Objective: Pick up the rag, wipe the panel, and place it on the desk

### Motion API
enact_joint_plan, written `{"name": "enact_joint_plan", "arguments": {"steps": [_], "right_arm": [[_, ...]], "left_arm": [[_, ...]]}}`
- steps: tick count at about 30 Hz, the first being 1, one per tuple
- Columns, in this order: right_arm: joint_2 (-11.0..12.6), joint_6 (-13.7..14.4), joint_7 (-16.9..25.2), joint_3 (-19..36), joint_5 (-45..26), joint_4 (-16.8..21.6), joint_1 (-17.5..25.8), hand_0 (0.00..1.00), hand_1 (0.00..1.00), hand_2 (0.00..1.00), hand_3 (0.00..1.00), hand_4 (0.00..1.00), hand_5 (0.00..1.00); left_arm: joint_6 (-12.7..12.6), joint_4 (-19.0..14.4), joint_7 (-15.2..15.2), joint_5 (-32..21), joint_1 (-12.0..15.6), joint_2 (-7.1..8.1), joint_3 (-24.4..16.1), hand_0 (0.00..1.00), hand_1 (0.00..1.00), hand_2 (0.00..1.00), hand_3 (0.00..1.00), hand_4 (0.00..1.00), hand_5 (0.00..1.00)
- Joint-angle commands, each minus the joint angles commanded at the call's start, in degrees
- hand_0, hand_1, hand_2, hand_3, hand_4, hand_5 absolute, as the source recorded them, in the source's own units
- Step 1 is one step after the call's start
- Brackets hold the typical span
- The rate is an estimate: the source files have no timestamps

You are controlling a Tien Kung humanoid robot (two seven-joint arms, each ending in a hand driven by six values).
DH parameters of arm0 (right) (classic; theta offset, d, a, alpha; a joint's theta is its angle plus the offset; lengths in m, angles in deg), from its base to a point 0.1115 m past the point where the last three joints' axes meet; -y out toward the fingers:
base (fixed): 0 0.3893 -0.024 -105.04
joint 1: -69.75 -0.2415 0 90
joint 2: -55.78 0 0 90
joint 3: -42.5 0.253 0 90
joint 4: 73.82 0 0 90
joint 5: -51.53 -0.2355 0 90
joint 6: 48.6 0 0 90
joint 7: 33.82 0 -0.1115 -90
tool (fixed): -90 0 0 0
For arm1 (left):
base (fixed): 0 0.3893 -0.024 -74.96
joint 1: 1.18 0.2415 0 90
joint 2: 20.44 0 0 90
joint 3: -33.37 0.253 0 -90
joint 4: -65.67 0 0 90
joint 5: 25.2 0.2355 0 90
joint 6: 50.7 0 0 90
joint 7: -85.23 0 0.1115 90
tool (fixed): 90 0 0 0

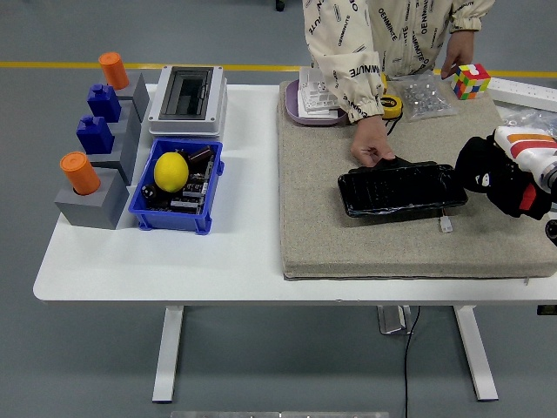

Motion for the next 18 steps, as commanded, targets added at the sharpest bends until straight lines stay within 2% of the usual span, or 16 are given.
{"name": "enact_joint_plan", "arguments": {"steps": [18], "right_arm": [[-6.93, -0.12, -0.45, -4.82, -0.27, 0.96, -2.59, 0.200, 0.276, 0.330, 0.284, 0.782, 0.002]], "left_arm": [[0.01, 0.00, 0.07, 0.14, 0.35, 0.23, 0.24, 0.651, 0.698, 0.747, 0.567, 0.600, 0.479]]}}
